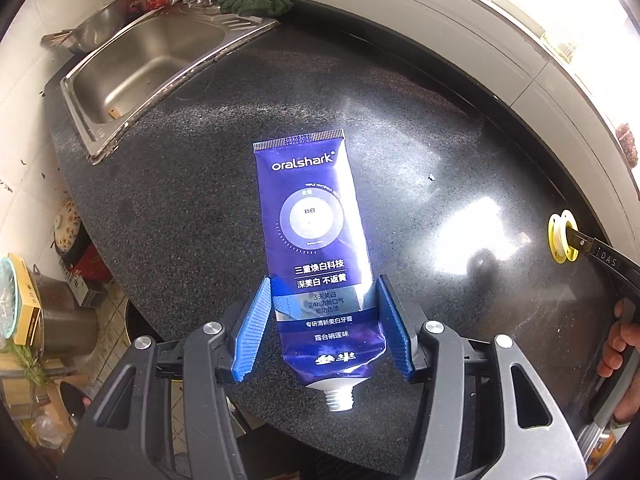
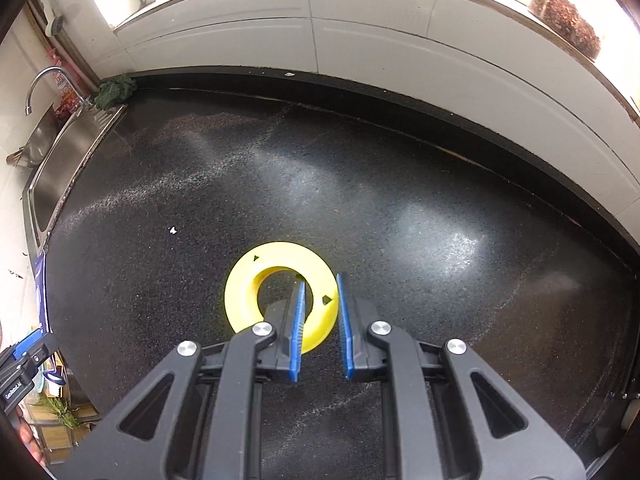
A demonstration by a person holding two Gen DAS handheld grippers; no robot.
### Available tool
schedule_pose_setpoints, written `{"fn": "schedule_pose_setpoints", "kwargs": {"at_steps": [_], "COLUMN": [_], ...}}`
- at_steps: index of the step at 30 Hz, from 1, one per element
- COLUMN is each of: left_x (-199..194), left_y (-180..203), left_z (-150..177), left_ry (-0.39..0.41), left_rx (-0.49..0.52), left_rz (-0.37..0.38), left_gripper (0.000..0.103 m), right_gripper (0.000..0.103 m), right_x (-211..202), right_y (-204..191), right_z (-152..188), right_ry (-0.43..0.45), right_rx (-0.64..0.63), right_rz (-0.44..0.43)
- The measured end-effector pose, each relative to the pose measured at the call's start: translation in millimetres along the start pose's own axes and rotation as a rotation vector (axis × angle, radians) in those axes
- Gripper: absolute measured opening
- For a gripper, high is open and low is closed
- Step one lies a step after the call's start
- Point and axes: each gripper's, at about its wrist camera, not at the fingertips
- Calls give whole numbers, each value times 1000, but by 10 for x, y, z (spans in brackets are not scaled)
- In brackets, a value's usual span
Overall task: Collect trash
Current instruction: 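Carry the toothpaste tube and yellow spool over the trash bin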
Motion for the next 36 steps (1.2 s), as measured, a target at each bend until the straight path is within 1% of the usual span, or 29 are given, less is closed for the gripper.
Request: {"fn": "schedule_pose_setpoints", "kwargs": {"at_steps": [10,14,18,19,22,23,25,27,30,32,36], "left_x": [-120,-131,-146,-152,-177,-189,-223,-251,-239,-235,-208], "left_y": [-368,-500,-607,-628,-712,-747,-818,-945,-1163,-1329,-1668], "left_z": [221,313,407,426,481,505,564,669,805,884,1036], "left_ry": [17,14,-1,-6,-17,-22,-24,-24,-24,-20,7], "left_rx": [-89,-123,-137,-135,-130,-129,-134,-152,-174,-188,-200], "left_rz": [-9,-16,-32,-39,-66,-67,-58,-70,-117,-154,-193], "left_gripper": [52,52,52,52,52,52,52,52,52,52,52], "right_gripper": [16,16,16,16,16,16,16,16,16,16,16], "right_x": [15,39,80,83,54,47,35,42,104,169,239], "right_y": [-415,-554,-677,-714,-923,-994,-1093,-1239,-1489,-1569,-1737], "right_z": [-3,26,79,100,215,259,366,485,645,712,857], "right_ry": [-6,-10,-19,-17,30,39,39,43,69,74,94], "right_rx": [-98,-133,-151,-161,-254,-277,-306,-361,-477,-494,-479], "right_rz": [-20,-23,-42,-43,-31,-41,-89,-146,-215,-261,-331]}}
Point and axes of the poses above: each gripper's, at about its wrist camera, not at the fingertips, and x roughly the way its jaws point, y to its right, z to its underside, and after that the axes turned 11 degrees about -y, right-handed
